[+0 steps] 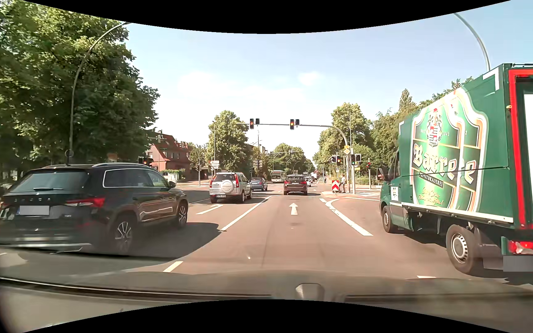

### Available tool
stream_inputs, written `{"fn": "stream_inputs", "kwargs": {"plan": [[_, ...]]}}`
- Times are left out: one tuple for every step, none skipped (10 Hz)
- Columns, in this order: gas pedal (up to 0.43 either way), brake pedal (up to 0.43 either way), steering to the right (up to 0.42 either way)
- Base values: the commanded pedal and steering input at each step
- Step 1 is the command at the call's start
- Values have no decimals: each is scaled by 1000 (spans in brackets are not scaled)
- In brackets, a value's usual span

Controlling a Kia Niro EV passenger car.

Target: Follow the waypoints while adhering to traffic rules and regulations

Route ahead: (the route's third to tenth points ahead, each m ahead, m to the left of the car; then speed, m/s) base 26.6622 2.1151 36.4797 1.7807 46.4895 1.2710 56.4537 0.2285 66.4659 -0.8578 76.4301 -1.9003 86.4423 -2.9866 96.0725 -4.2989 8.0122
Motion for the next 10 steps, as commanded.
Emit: {"fn": "stream_inputs", "kwargs": {"plan": [[0,146,14],[0,146,14],[0,177,14],[0,226,14],[0,232,14],[0,232,14],[0,232,13],[0,232,12],[0,232,12],[0,232,12]]}}
